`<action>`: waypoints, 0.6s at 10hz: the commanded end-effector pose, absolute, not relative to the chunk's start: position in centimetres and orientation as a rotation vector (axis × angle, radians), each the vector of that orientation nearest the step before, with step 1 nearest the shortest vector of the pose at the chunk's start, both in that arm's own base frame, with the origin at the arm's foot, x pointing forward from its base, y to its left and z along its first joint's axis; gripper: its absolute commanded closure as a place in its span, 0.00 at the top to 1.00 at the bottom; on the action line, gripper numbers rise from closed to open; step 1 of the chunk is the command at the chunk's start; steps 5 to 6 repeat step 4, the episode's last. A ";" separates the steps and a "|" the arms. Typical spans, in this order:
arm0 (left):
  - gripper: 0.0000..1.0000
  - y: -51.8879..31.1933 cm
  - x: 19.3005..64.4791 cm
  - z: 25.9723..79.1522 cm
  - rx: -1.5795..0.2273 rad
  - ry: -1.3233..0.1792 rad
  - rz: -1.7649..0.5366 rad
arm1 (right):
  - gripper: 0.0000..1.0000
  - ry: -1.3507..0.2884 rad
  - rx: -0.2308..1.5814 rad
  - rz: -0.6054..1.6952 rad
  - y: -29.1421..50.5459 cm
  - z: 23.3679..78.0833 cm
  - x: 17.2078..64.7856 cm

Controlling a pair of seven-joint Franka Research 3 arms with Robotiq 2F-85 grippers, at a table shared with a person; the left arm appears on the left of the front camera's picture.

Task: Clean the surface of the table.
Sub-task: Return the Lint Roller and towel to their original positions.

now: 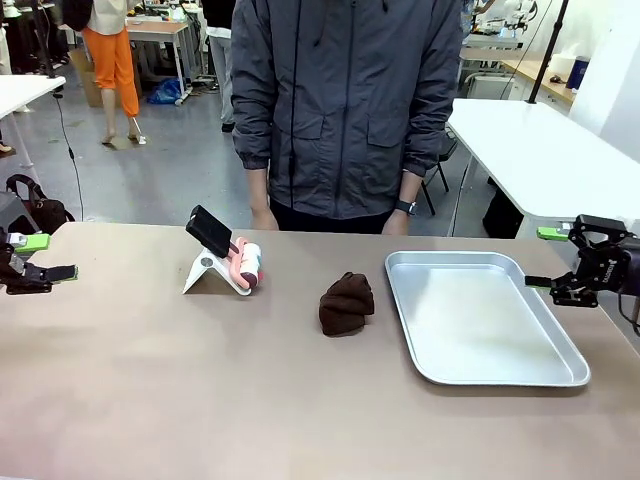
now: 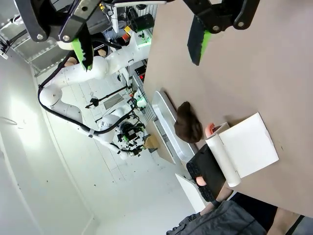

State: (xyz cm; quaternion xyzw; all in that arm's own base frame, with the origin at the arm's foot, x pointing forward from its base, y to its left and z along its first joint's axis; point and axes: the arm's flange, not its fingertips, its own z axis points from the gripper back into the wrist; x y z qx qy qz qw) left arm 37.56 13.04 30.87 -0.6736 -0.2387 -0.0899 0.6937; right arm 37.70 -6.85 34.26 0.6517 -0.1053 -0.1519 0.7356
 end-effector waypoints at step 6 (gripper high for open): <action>1.00 13.1 37.0 30.9 -1.508 -0.536 -0.212 | 1.00 -0.222 1.434 -0.336 -6.6 34.8 37.7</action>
